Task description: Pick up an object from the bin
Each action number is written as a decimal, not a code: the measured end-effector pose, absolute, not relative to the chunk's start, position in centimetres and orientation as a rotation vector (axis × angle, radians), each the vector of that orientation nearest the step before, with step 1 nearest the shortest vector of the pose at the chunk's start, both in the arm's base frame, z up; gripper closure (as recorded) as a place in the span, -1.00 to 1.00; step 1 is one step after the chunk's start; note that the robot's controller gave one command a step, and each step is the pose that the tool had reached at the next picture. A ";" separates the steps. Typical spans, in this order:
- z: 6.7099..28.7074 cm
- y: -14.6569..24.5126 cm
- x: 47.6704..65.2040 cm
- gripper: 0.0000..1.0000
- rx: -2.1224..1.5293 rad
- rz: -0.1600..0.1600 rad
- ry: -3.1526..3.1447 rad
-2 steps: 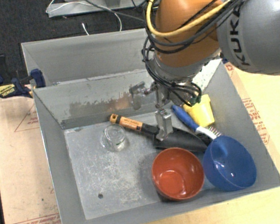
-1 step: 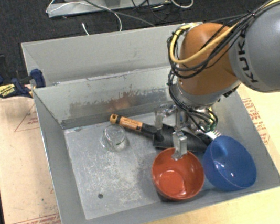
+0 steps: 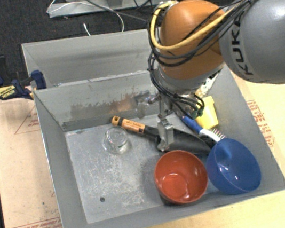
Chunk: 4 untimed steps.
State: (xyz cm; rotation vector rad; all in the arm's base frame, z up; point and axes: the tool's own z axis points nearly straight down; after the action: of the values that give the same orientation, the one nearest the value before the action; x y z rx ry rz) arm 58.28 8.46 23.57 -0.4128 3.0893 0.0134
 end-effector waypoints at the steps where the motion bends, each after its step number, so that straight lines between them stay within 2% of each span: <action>1: 18.1 6.1 55.7 -1.00 -0.416 0.011 3.098; 2: 20.2 7.7 57.0 -1.00 -0.029 0.025 3.113; 3: 13.0 2.4 53.2 -1.00 -0.462 0.014 3.088; 4: 10.9 1.7 53.0 -1.00 -0.469 0.017 3.083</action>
Offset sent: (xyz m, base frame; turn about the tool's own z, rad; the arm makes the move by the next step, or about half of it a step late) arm -0.0054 0.0034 -0.0040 0.3351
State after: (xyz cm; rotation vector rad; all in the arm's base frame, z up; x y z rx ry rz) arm 52.97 1.69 10.93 -0.4693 3.0830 0.0170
